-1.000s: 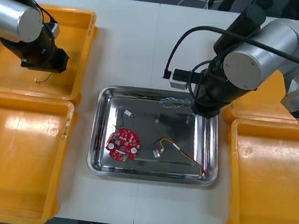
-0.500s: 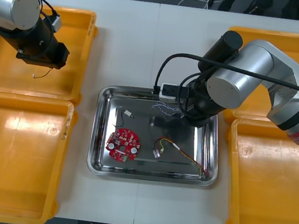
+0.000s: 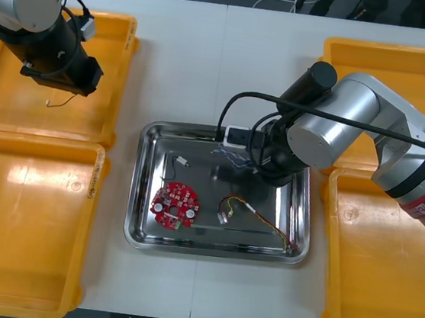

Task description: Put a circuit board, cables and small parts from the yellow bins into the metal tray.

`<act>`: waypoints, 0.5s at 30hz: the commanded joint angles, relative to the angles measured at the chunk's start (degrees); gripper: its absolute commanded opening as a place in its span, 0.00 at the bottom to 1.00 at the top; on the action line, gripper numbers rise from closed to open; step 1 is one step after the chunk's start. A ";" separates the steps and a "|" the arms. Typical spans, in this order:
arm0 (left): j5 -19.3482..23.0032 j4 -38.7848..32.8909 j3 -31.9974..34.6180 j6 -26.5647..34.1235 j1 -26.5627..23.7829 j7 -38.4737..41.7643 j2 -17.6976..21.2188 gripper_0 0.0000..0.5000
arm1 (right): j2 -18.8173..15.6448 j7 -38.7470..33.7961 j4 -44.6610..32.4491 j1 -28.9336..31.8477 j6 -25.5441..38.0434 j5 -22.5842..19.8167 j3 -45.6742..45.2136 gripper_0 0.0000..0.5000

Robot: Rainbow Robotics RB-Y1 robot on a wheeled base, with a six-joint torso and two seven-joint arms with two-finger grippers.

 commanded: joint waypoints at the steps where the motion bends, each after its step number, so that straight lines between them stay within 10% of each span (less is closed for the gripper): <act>1: -0.51 -4.92 1.67 2.28 -2.47 2.50 2.74 0.00 | 0.80 1.03 -0.79 0.25 -0.57 0.61 -0.10 1.00; 15: 0.81 -13.00 1.67 3.42 -1.15 10.58 2.74 0.00 | -0.34 -1.17 -2.82 0.16 1.89 0.43 -1.68 1.00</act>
